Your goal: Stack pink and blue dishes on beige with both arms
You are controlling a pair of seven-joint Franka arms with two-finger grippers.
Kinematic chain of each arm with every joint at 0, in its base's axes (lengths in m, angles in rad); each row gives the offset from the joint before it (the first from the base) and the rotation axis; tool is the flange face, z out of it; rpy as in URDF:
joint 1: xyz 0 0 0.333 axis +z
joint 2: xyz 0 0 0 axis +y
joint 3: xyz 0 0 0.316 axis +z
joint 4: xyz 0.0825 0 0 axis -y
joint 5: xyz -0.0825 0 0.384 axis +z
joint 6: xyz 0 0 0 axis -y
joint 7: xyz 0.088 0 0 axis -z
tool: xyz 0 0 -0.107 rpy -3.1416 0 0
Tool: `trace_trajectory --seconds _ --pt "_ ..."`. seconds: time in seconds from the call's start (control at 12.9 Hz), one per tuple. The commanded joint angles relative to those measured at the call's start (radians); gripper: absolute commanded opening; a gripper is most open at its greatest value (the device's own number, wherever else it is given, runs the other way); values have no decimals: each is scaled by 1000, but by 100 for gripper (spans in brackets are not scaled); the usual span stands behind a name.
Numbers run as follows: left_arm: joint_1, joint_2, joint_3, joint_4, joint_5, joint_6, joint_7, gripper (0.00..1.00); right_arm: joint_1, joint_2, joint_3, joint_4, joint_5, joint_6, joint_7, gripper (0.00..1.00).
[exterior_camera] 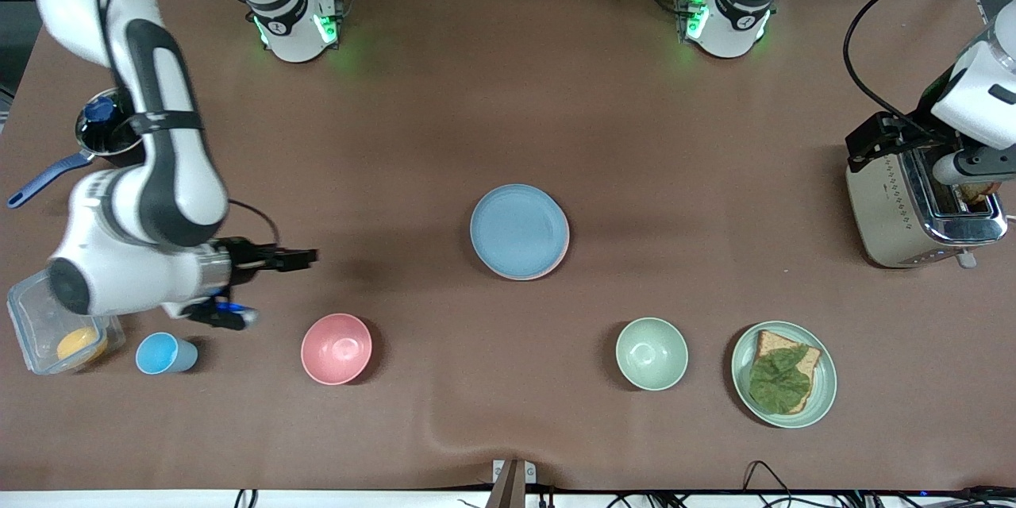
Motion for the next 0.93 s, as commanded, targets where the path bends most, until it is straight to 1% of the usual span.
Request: trace_trajectory --seconds 0.0,0.15,0.23,0.39,0.46,0.54,0.62,0.7,0.85 --pt "-1 -11 8 7 -17 -10 16 100 -65 -57 18 -17 -134 -11 -63 100" --pt "-1 -10 8 9 -8 -10 18 100 -97 -95 18 -19 -198 -11 -74 100" --pt "-1 -11 8 9 -6 -10 20 100 -100 -133 18 -23 -227 -11 -77 100" --pt "-1 -10 7 10 -11 -10 23 100 -97 -204 16 -37 -247 -32 -77 100" --pt "-1 -10 5 10 -26 -12 23 100 -91 -273 18 -75 -266 -32 -66 100" --pt "-1 -10 7 10 -38 -19 21 100 -91 -352 21 -139 -287 -14 -64 100" --pt "0 -10 7 10 -48 -28 21 100 -90 -437 24 -207 -287 13 -63 100" --pt "0 -10 7 10 -55 -35 21 100 -91 -495 24 -246 -287 12 -63 100" --pt "2 -10 5 13 -65 -59 21 100 -91 -540 27 -226 -289 -43 -61 100"
